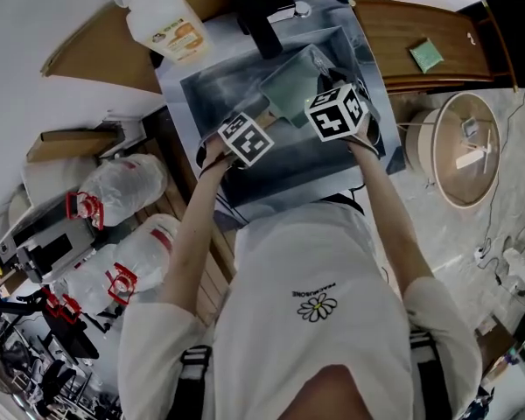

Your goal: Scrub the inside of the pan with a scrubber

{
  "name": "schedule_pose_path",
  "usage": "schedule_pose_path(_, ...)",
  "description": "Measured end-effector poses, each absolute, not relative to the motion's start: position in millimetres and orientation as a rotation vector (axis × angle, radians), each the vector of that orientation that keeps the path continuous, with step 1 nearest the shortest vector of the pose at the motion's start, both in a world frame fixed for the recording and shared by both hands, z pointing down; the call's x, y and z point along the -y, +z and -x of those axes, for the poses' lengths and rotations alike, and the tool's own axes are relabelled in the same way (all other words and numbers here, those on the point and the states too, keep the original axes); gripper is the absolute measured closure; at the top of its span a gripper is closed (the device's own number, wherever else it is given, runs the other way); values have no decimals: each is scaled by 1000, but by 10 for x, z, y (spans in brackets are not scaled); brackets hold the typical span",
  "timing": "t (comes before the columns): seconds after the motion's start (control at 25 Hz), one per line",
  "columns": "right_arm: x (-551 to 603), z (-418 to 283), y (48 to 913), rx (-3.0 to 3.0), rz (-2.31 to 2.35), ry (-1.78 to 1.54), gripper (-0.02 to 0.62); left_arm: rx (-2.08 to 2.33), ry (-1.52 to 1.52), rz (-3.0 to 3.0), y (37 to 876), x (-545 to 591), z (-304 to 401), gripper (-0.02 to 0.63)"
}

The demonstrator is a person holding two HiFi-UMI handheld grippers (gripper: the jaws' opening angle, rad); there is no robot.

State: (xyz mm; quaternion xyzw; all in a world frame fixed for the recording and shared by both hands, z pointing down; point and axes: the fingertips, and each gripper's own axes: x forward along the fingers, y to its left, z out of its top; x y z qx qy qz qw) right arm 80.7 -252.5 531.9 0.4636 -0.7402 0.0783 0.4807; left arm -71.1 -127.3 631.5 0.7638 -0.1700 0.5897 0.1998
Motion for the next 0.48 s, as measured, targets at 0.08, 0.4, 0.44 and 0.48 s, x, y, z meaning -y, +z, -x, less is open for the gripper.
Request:
schedule_pose_path(0.08,2599,-807,5521,1728,-1084,157,546,474,1645,-2132,6318,1271,708,453)
schedule_pose_path(0.4,2760,-722,5946,1608,-980,123,546,470,1644,-2127,6311,1264,706,451)
schedule_pose_path(0.44,2779,-698,5976,1604,-971,126,547,470,1643,-2126,6310,1264,705,451)
schedule_pose_path(0.48,2798,-676,6003,1604,-965,134,547,469,1642,-2125,6311,1267,703,451)
